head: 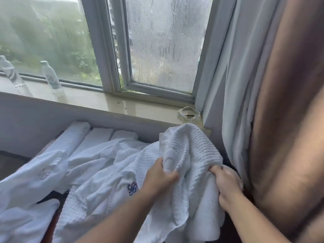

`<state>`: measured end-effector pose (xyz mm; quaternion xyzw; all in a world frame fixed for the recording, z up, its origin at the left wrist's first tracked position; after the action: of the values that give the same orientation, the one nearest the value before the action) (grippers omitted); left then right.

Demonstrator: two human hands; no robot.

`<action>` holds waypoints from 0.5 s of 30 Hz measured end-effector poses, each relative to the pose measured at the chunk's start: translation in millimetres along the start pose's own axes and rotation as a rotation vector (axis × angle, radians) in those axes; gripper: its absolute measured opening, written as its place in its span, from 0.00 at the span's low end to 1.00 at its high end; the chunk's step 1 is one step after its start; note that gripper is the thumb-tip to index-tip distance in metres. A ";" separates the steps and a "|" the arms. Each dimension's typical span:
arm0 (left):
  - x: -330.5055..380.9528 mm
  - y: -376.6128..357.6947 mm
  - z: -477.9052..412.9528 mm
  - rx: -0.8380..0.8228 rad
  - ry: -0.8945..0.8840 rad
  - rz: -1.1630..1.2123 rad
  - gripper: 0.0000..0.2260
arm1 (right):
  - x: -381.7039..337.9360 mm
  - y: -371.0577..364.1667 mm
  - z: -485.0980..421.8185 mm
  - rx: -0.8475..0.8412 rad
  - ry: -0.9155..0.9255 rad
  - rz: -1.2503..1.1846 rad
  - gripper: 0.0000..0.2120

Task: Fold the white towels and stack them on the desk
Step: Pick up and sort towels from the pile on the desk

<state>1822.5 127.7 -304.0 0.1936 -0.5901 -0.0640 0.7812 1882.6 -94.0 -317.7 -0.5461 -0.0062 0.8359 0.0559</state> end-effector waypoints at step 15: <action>-65.8 -51.0 -104.5 -0.089 -0.063 -0.323 0.17 | 37.4 -29.4 -84.2 0.182 -0.041 0.483 0.32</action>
<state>1908.6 126.3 -406.2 0.2489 -0.5722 -0.2209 0.7495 1947.2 -65.4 -383.7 -0.5074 0.1986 0.8329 -0.0967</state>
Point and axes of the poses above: each hand's wrist, its own z-axis away from the middle knuckle, its own y-axis out of the back of the hand, x = y × z, the point moved 4 cm from there along -z, towards the middle knuckle, and after that the axes turned 2 degrees about -x, right-handed, at the moved point
